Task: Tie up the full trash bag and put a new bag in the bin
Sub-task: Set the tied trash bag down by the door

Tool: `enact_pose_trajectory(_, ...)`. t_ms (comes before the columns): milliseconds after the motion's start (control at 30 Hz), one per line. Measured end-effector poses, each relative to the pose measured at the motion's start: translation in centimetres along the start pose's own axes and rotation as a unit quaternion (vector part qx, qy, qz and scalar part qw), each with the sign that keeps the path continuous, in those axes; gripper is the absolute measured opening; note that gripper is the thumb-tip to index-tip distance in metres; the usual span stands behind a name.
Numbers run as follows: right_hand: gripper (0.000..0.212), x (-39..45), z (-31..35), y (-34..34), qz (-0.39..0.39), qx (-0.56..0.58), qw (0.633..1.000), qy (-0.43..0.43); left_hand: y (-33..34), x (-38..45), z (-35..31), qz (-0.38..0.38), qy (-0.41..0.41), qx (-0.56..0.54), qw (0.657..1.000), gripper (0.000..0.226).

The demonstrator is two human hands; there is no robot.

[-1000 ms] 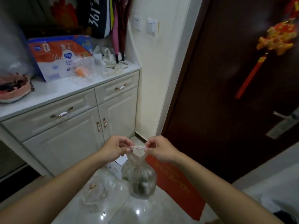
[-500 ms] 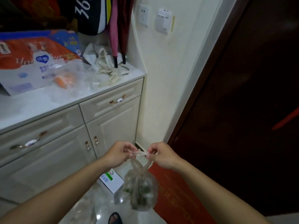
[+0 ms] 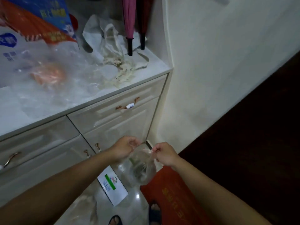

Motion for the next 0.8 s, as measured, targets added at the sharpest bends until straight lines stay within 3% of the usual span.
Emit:
enact_pose_trajectory(167,0.019,10.1,-0.4,1.5,0.017,-0.024,1.0,0.003,-0.9,6.0,6.5,-0.03,-0.03,0.027,0.999,0.018)
enact_pose_trajectory(300,0.028,18.8,-1.6,4.4,0.027,-0.047,0.999,-0.001,0.8,9.4,12.4,0.007,-0.062,0.086,0.994,0.025)
enact_pose_trajectory(433,0.027,26.0,-4.3,6.9,0.027,-0.054,0.998,0.028,2.5,12.1,16.8,0.018,-0.057,0.126,0.99,0.06)
enact_pose_trajectory(500,0.016,28.4,-5.6,7.8,0.028,-0.074,0.996,0.035,3.1,13.2,19.1,0.02,-0.072,0.153,0.985,0.058)
enact_pose_trajectory(800,0.03,31.8,-9.1,9.8,0.012,-0.138,0.99,0.04,4.4,15.0,24.9,-0.02,-0.13,0.139,0.982,0.05)
Point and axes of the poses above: each hand's wrist, its own x-axis towards the middle knuckle, its own y-axis out of the palm, z = x × y, the point moved 8 cm from there along x, towards the middle knuckle, and after that the axes turned 12 degrees about y, right-handed, at the moved point
